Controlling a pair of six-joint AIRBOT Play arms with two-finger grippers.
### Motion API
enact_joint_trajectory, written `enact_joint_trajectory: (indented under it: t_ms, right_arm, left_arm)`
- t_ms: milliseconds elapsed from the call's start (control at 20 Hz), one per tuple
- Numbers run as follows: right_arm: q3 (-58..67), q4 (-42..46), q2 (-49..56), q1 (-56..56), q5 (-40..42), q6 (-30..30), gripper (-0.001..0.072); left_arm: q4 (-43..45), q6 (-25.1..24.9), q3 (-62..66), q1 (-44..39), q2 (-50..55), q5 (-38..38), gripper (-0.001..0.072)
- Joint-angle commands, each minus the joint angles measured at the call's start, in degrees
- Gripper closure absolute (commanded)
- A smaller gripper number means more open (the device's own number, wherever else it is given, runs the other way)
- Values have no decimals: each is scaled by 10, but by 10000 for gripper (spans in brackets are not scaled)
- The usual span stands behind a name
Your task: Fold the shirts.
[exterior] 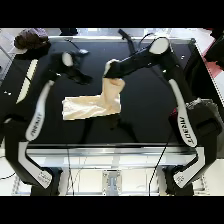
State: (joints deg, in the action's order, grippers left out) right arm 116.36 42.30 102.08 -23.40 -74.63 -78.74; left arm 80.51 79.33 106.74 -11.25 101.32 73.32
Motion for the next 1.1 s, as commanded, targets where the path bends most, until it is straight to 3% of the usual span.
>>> enact_joint_trajectory:
  t_ms: [0, 300, 350, 450, 650, 800, 950, 1050]
  right_arm:
    - [1, 2, 27, -89, 123, -3, 702]
    - [0, -5, 101, -233, 340, -3, 698]
    - [0, 0, 104, -249, 378, -3, 636]
    - [0, -3, 105, -264, 431, -3, 164]
    - [2, 43, 96, -232, 390, -3, 166]
    - [2, 154, 83, -153, 257, -8, 167]
    - [0, 240, 81, -49, 123, -57, 166]
    - [-12, 251, 81, 12, 99, -104, 165]
  left_arm:
    - [-9, 1, 0, 95, -73, 21, 696]
    - [-28, 1, 0, 167, -129, 29, 696]
    - [-28, 1, 0, 170, -129, 29, 696]
    - [-28, 1, 0, 171, -129, 34, 696]
    - [-28, -1, 0, 170, -129, 45, 696]
    - [-28, -2, 0, 170, -129, 50, 696]
    - [-28, -3, 0, 170, -128, 50, 696]
    - [-28, -3, 0, 170, -127, 50, 696]
